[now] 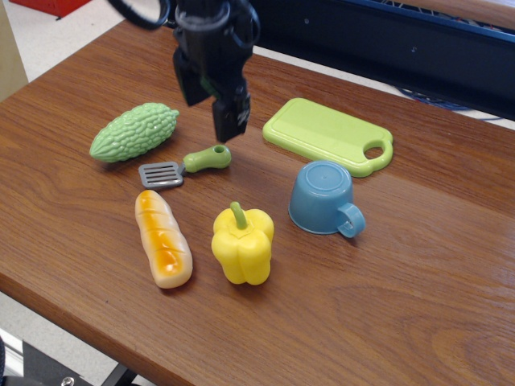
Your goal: Put spatula on cutting board
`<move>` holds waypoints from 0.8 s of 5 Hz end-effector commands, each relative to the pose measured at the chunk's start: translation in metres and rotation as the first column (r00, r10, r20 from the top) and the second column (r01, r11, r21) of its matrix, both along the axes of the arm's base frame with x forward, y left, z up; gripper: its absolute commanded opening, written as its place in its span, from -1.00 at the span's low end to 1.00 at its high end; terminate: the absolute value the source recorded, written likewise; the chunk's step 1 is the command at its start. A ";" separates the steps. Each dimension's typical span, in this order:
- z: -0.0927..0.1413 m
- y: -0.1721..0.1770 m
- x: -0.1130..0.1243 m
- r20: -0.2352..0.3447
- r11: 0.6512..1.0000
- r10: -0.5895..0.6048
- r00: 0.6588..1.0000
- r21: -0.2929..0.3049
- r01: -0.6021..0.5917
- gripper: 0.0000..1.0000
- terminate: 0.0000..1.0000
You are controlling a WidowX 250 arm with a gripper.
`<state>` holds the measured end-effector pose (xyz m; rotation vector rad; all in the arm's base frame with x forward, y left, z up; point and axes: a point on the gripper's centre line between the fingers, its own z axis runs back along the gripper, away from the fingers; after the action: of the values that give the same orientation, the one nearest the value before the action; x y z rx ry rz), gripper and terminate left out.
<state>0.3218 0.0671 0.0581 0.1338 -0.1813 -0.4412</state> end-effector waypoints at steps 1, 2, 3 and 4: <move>-0.011 0.003 0.005 -0.057 0.992 -0.120 0.991 -0.043 0.118 1.00 -1.00; -0.019 -0.002 0.007 -0.084 0.991 -0.127 0.988 -0.059 0.122 1.00 -1.00; -0.027 -0.002 0.005 -0.094 0.992 -0.123 0.988 -0.052 0.119 1.00 -1.00; -0.036 0.002 0.001 -0.089 0.992 -0.126 0.988 -0.041 0.123 1.00 -1.00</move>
<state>0.3178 0.0651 0.0122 0.0453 -0.0746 -0.5679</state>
